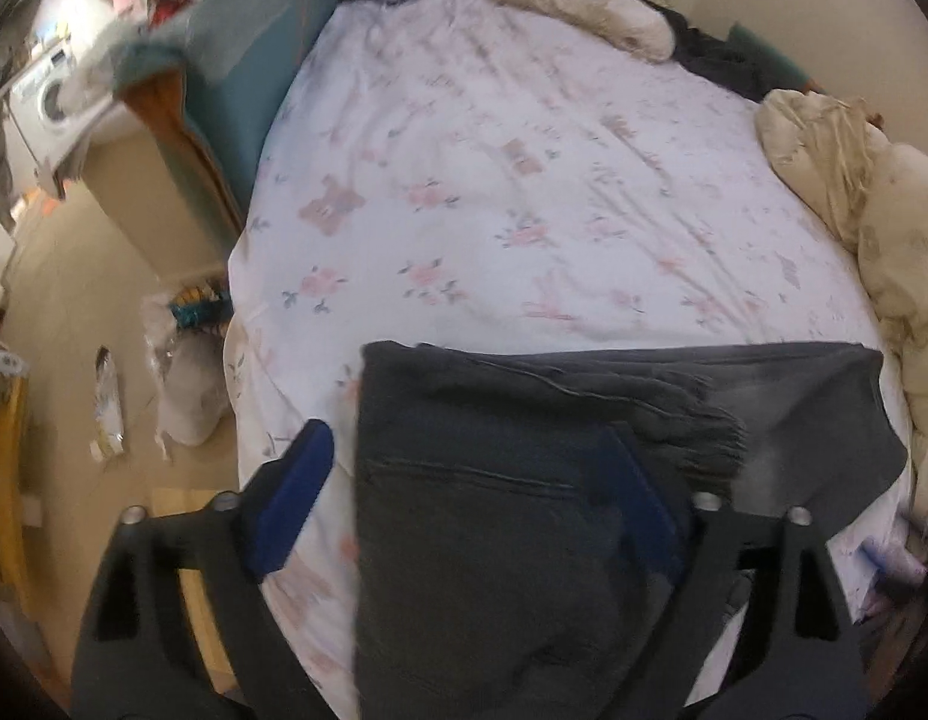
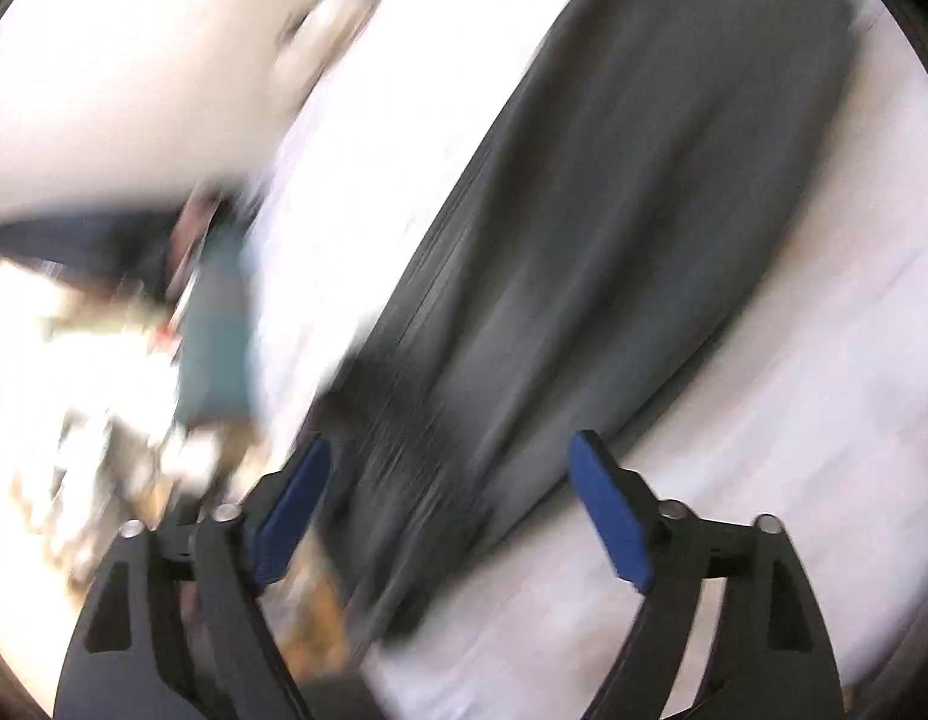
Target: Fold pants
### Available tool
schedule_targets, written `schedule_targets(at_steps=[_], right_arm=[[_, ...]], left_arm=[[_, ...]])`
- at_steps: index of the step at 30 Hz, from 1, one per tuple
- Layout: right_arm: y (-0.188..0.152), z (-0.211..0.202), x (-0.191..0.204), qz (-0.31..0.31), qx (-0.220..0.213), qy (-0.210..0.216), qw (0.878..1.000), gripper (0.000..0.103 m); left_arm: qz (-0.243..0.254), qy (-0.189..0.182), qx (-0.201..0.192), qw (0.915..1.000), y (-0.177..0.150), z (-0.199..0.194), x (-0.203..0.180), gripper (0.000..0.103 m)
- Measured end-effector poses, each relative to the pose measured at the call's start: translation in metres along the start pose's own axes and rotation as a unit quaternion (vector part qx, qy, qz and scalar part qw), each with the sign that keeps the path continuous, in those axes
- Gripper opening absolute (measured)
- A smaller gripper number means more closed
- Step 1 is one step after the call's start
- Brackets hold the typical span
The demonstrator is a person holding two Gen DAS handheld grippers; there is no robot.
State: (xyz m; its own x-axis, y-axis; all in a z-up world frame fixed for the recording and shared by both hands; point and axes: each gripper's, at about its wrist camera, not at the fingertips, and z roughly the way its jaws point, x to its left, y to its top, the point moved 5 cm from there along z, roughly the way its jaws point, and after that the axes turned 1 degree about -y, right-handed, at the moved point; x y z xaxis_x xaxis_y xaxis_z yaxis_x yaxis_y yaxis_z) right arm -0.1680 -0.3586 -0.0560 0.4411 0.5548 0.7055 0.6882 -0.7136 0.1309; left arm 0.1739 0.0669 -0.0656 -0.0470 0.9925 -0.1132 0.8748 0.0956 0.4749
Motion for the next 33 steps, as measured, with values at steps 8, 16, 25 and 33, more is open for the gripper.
schedule_targets(at_steps=[8, 16, 25, 33], right_arm=[[0.131, -0.052, -0.135, 0.138, -0.113, -0.115, 0.977, 0.090], [0.169, -0.012, -0.152, 0.149, -0.135, -0.133, 0.971, 0.083], [0.188, -0.018, -0.150, 0.163, -0.165, -0.107, 0.967, 0.029], [0.180, -0.041, -0.056, 0.019, -0.221, -0.058, 0.973, 0.025]], left_arm=[[-0.046, -0.011, -0.027, 0.9985, -0.013, -0.007, -0.025, 0.089], [-0.032, 0.002, -0.024, 0.9992, -0.022, 0.010, -0.027, 0.089], [-0.050, 0.020, -0.012, 0.9985, -0.037, 0.021, -0.009, 0.089], [-0.046, 0.014, -0.029, 0.9984, -0.040, 0.005, -0.003, 0.089]])
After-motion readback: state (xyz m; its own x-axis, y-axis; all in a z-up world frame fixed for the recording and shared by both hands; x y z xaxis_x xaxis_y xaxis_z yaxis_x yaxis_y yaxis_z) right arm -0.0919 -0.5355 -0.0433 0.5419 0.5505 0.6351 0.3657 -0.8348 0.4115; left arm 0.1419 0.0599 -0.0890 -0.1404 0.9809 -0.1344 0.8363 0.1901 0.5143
